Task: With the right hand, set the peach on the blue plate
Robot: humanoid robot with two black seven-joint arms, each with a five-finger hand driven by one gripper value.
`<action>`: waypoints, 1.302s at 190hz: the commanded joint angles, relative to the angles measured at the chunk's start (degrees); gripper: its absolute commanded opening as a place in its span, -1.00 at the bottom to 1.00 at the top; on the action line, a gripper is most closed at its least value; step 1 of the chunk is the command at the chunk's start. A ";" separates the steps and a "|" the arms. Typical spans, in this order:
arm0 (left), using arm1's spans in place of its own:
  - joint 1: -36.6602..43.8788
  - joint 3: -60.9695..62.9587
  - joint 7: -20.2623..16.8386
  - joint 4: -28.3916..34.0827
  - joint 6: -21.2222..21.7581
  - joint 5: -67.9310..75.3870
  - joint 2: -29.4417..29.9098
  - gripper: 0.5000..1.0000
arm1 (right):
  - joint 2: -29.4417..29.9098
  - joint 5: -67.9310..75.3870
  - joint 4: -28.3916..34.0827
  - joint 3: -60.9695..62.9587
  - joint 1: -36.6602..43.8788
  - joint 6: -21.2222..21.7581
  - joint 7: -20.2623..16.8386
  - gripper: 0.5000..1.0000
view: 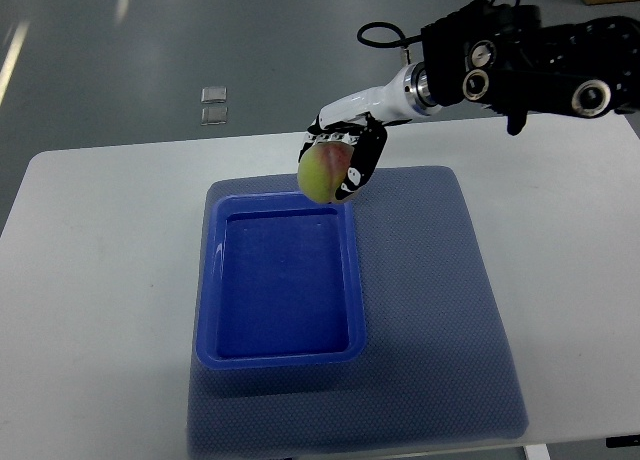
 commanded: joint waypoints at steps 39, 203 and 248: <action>0.00 0.01 0.03 -0.32 0.02 0.01 0.00 1.00 | 10.16 -0.80 -9.43 -0.02 -9.36 -2.30 -0.33 -1.00; -0.09 0.10 -0.06 -0.41 0.02 0.10 0.00 1.00 | 4.10 0.17 -8.91 4.63 -5.14 -4.23 -0.42 0.69; -0.09 0.10 -0.06 -0.67 -0.07 0.19 0.00 1.00 | -12.78 2.81 -8.99 32.33 -17.62 -7.92 0.37 0.69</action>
